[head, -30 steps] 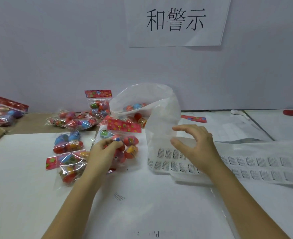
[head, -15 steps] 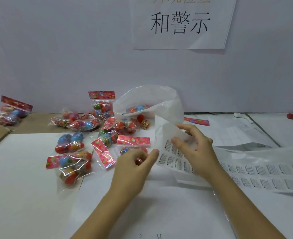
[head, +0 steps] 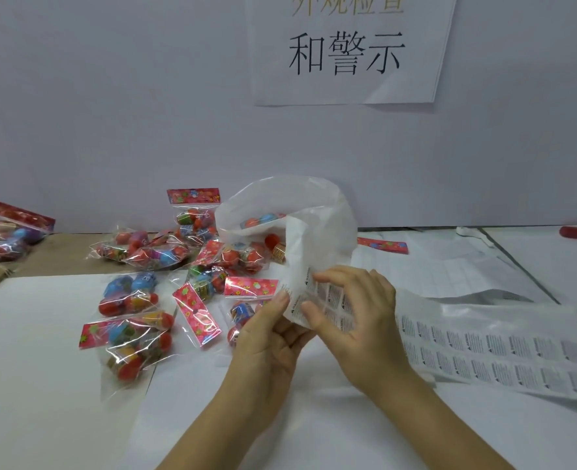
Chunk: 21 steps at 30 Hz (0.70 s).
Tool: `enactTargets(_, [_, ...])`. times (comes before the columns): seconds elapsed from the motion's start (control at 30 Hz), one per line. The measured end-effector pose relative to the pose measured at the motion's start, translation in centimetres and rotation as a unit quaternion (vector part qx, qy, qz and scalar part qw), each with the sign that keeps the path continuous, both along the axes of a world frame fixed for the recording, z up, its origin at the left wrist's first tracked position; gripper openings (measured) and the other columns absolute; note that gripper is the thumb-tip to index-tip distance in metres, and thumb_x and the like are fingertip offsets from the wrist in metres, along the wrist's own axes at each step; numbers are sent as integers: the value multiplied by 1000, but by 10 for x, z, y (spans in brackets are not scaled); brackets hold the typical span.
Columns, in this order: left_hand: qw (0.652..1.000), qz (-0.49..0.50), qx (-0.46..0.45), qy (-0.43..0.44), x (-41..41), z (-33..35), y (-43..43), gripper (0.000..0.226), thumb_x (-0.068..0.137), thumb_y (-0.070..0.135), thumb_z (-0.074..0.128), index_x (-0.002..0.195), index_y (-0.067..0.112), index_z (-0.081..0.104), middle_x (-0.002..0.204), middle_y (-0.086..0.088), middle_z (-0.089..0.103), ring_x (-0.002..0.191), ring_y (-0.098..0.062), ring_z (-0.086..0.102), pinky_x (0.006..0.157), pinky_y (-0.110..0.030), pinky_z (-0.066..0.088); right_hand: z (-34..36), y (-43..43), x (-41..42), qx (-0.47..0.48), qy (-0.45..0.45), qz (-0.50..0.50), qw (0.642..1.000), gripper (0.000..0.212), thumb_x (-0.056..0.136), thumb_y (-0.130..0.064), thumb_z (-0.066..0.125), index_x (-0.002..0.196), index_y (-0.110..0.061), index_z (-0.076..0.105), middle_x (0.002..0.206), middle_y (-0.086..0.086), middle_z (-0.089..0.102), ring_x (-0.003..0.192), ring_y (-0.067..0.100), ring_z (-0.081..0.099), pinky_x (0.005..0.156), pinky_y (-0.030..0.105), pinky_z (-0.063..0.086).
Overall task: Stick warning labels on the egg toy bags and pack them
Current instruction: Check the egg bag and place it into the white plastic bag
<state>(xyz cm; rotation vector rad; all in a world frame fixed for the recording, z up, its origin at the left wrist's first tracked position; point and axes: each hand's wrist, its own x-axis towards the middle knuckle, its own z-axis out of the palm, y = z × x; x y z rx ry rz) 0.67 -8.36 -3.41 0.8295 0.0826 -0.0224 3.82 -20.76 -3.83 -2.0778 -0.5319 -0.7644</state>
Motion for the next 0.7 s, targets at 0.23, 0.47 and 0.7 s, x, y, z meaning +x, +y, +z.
enactTargets(0.23, [998, 4, 61, -4, 1, -6, 0, 29, 82, 28, 61, 95, 7, 77, 107, -19, 72, 99, -28, 70, 86, -37, 59, 0, -1, 1, 28, 27, -4, 999, 42, 72, -59, 62, 90, -22, 65, 90, -34, 52, 106, -32, 30, 91, 48, 43])
enactTargets(0.47, [996, 11, 83, 4, 1, -4, -1, 29, 79, 30, 62, 91, 10, 79, 100, -14, 74, 93, -22, 70, 82, -30, 58, -3, 0, 3, -27, 7, -10, 1000, 32, 81, -52, 59, 82, -20, 65, 83, -16, 65, 81, 5, 59, 99, 42, 32])
enactTargets(0.7, [996, 14, 88, -2, -1, -5, -2, 30, 75, 33, 65, 92, 13, 80, 103, -14, 74, 94, -20, 71, 80, -25, 58, 0, -1, -3, -81, -34, -29, 996, 28, 90, -38, 53, 85, -17, 70, 85, -11, 72, 76, 11, 67, 99, 44, 32])
